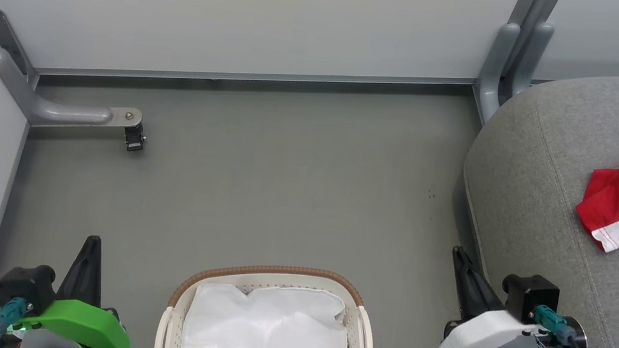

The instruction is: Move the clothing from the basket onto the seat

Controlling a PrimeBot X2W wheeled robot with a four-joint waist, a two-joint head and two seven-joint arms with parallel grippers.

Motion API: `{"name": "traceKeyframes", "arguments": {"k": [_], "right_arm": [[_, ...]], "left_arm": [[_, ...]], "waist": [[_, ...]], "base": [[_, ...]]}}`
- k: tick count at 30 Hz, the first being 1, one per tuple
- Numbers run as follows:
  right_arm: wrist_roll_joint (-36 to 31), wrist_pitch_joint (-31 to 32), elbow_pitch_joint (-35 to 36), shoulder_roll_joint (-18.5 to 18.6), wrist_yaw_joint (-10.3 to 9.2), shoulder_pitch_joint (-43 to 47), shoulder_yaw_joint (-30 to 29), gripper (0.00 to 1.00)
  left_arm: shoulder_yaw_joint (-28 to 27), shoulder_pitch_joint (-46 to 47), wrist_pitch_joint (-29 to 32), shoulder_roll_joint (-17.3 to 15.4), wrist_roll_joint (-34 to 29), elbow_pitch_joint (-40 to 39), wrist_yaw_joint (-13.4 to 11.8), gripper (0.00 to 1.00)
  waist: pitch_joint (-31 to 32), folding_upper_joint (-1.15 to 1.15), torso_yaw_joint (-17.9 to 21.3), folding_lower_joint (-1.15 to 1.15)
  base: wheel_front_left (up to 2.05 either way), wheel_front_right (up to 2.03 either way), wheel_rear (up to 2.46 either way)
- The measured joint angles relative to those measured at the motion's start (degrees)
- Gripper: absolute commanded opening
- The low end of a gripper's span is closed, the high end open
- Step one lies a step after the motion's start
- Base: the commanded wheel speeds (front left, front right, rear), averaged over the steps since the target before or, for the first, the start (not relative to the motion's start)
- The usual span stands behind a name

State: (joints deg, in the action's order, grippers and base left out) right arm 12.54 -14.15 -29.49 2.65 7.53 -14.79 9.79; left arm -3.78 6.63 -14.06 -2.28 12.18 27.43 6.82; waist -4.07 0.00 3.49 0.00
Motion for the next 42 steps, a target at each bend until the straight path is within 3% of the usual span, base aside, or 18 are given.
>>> {"name": "traceKeyframes", "arguments": {"k": [19,42], "right_arm": [[19.5,5.1,3.6,0.0,0.0,1.6,-4.0,0.0],[38.0,9.9,7.3,0.0,-0.01,3.7,-7.8,0.0]], "left_arm": [[-0.4,-0.1,4.9,0.0,19.9,-3.3,0.0,0.0],[-1.2,-0.1,9.6,-0.1,38.3,-6.4,0.2,0.0]], "waist": [[0.6,0.0,-0.5,0.0],[1.3,0.0,-1.2,0.0]], "base": [[0.0,0.0,0.0],[0.0,0.0,0.0]]}}
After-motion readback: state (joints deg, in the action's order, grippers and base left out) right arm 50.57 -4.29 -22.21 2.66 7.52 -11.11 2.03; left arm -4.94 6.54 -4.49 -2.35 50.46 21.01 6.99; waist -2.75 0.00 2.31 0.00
